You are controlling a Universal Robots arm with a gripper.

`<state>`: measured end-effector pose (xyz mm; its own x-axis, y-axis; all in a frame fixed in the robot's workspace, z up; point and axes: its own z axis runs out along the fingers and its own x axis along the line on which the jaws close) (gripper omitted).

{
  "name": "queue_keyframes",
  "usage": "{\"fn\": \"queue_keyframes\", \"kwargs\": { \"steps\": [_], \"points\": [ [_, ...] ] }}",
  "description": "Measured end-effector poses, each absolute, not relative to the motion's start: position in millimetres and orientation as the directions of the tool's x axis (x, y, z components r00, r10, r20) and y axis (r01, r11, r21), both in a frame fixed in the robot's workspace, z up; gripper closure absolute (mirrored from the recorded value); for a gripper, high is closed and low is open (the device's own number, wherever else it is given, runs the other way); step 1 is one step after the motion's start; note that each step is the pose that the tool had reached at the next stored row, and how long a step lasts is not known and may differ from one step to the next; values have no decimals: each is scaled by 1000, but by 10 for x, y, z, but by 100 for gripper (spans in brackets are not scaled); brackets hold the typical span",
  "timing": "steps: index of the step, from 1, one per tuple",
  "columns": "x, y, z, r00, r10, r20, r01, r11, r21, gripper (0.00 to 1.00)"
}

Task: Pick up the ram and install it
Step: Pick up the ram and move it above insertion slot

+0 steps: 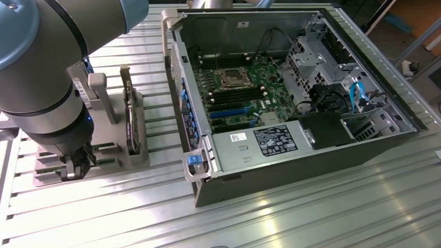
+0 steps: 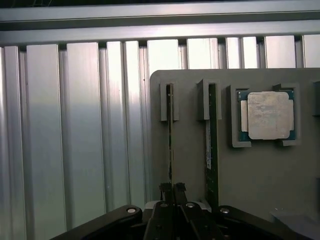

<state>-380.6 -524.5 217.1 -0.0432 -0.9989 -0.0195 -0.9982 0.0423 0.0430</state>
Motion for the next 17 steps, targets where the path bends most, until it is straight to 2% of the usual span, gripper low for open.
{"fn": "queue_keyframes", "kwargs": {
  "steps": [17],
  "points": [
    [-3806, -5244, 2247, -37, -999, -20, -998, 37, 43, 88]
  ]
}}
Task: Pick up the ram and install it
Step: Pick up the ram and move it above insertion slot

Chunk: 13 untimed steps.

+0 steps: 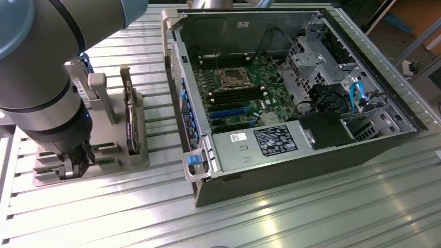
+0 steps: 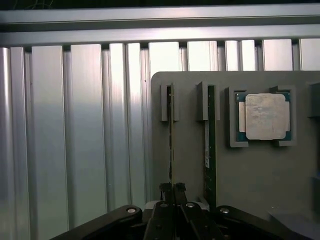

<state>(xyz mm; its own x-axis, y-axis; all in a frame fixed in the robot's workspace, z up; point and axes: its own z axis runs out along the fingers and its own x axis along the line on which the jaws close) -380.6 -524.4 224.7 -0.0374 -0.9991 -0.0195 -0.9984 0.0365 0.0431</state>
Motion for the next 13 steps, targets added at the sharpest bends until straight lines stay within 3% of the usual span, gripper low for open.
{"fn": "queue_keyframes", "kwargs": {
  "steps": [13],
  "points": [
    [-3806, -5244, 2376, -37, -999, -19, -998, 37, 43, 88]
  ]
}}
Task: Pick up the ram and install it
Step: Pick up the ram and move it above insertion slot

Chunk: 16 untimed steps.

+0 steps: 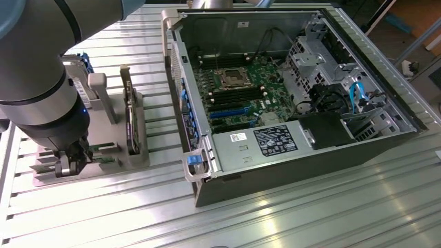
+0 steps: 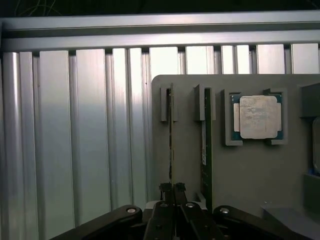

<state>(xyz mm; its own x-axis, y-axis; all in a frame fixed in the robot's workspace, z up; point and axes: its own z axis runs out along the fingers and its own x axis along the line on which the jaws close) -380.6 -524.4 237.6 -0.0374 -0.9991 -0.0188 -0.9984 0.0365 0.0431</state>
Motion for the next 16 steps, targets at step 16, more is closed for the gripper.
{"fn": "queue_keyframes", "kwargs": {
  "steps": [16],
  "points": [
    [-3806, -5244, 2527, -37, -999, -19, -998, 37, 43, 88]
  ]
}}
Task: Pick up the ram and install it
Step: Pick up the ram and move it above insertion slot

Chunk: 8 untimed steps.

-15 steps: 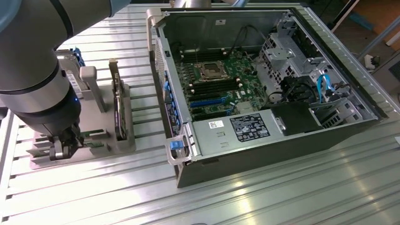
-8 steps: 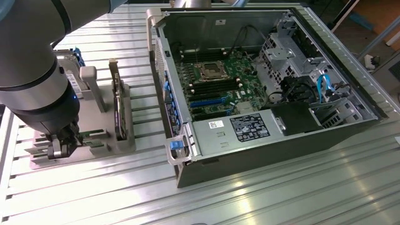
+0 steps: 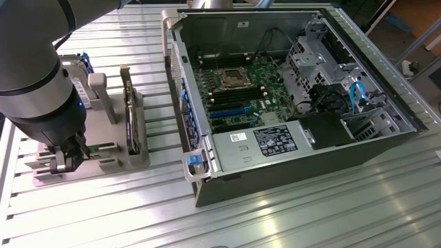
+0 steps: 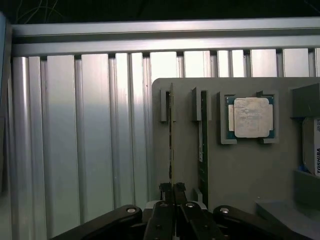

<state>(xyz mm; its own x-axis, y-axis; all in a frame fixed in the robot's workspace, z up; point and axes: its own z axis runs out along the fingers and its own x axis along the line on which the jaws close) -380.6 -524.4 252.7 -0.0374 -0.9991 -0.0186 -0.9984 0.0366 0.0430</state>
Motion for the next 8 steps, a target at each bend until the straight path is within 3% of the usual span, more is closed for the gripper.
{"fn": "queue_keyframes", "kwargs": {
  "steps": [8],
  "points": [
    [-3806, -5244, 2577, -37, -999, -19, -998, 37, 43, 88]
  ]
}}
